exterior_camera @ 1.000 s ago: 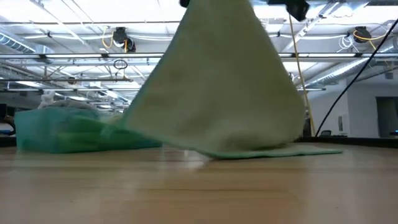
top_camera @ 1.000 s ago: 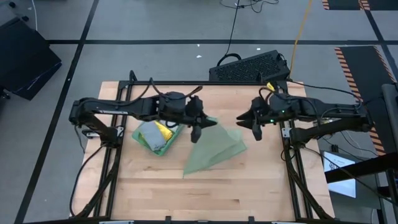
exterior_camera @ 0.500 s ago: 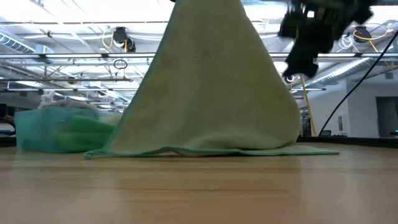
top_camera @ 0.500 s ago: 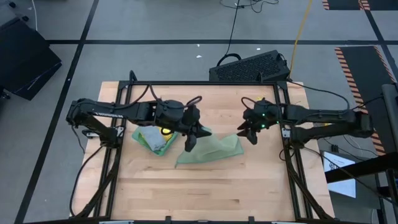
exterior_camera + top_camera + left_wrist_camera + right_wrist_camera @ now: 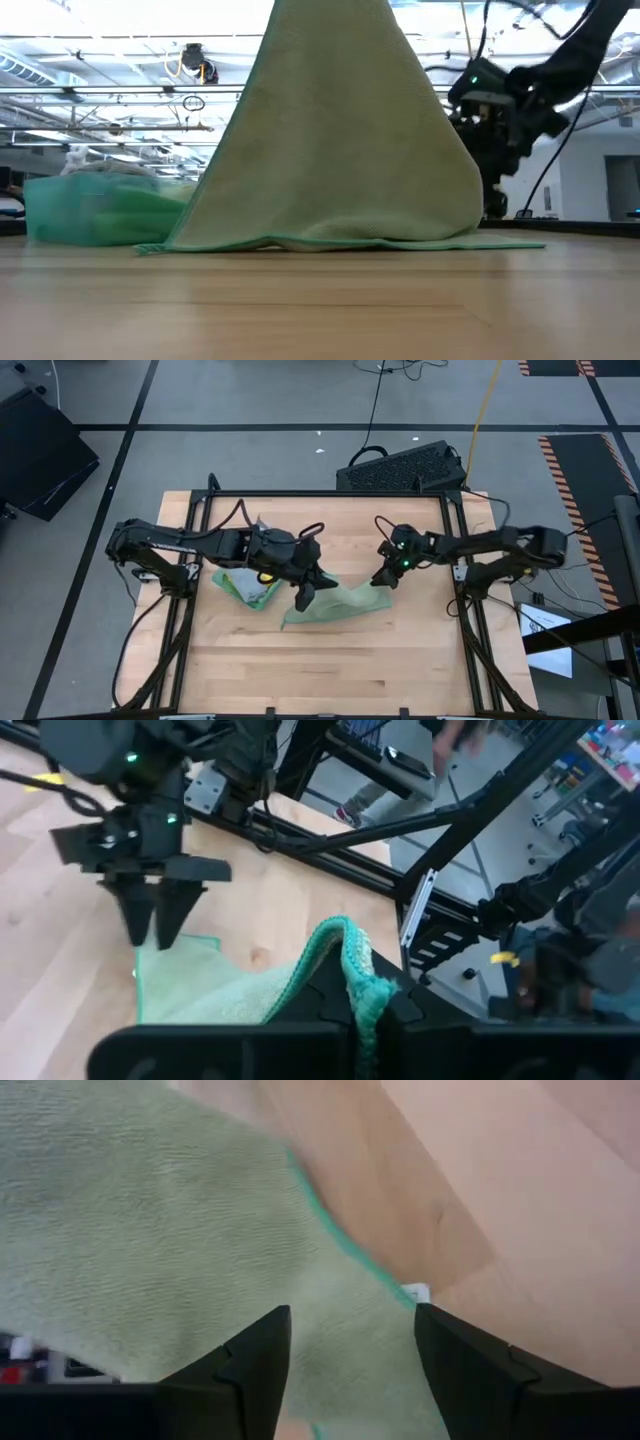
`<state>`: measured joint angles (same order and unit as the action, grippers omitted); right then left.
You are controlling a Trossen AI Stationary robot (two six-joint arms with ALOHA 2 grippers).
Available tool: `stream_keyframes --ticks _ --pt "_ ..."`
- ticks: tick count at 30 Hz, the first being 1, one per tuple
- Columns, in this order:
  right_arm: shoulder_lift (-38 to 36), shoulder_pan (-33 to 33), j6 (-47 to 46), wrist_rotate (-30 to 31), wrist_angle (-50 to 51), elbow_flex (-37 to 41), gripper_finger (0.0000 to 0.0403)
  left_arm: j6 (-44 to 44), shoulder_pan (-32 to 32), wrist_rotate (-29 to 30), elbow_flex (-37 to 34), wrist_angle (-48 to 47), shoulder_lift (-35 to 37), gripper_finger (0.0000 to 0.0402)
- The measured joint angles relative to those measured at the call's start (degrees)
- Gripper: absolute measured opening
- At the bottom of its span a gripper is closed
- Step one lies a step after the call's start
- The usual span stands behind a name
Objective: Fold microfiber towels
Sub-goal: Fold the light green microfiber cloth
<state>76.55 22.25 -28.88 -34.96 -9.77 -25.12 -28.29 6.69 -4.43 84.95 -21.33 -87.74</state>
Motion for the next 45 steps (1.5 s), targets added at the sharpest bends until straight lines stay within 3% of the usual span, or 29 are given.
stream_keyframes --ticks 5,9,12,16,21,25,30,36,41,45 --pt "9.2 0.6 -2.7 -9.4 -9.3 0.0 0.0204 -1.4 1.3 1.4 0.0 -0.6 0.0 0.0004" --pt "12.3 0.4 -3.1 -15.7 -12.7 0.0 0.0182 -1.9 2.2 3.7 0.0 -2.1 0.0 0.0009" --pt "11.9 0.4 -1.6 -18.1 -12.8 0.0 0.0131 -2.1 2.9 5.3 0.0 -3.8 0.0 0.001" --pt "10.3 0.3 -2.2 -22.2 -13.1 0.0 0.0025 -2.2 3.6 7.0 0.0 -5.3 0.0 0.0004" --pt "3.9 -1.0 -8.5 -21.9 -10.8 0.1 0.0013 -2.3 4.8 8.6 0.0 -7.2 0.0 0.0013" --pt "-3.4 -2.3 -13.1 -15.3 -7.5 0.0 0.0004 -3.7 6.7 8.8 0.0 -11.0 -0.6 0.0004" --pt "-8.2 -4.7 -14.6 -2.1 -2.6 0.0 0.0016 -4.9 10.3 8.6 0.0 -13.4 -1.1 0.0016" --pt "-5.4 -6.7 -12.5 11.3 -0.5 0.0 0.0084 -5.1 13.7 8.6 0.0 -15.9 -1.3 0.0004" --pt "2.3 -6.3 -13.7 12.5 -6.9 0.0 0.0152 -4.0 14.0 8.7 0.0 -16.7 -1.3 0.0017" --pt "9.4 -7.2 -18.1 11.2 -14.2 -0.5 0.0181 -2.9 14.0 8.5 0.0 -18.4 -1.3 0.0013"
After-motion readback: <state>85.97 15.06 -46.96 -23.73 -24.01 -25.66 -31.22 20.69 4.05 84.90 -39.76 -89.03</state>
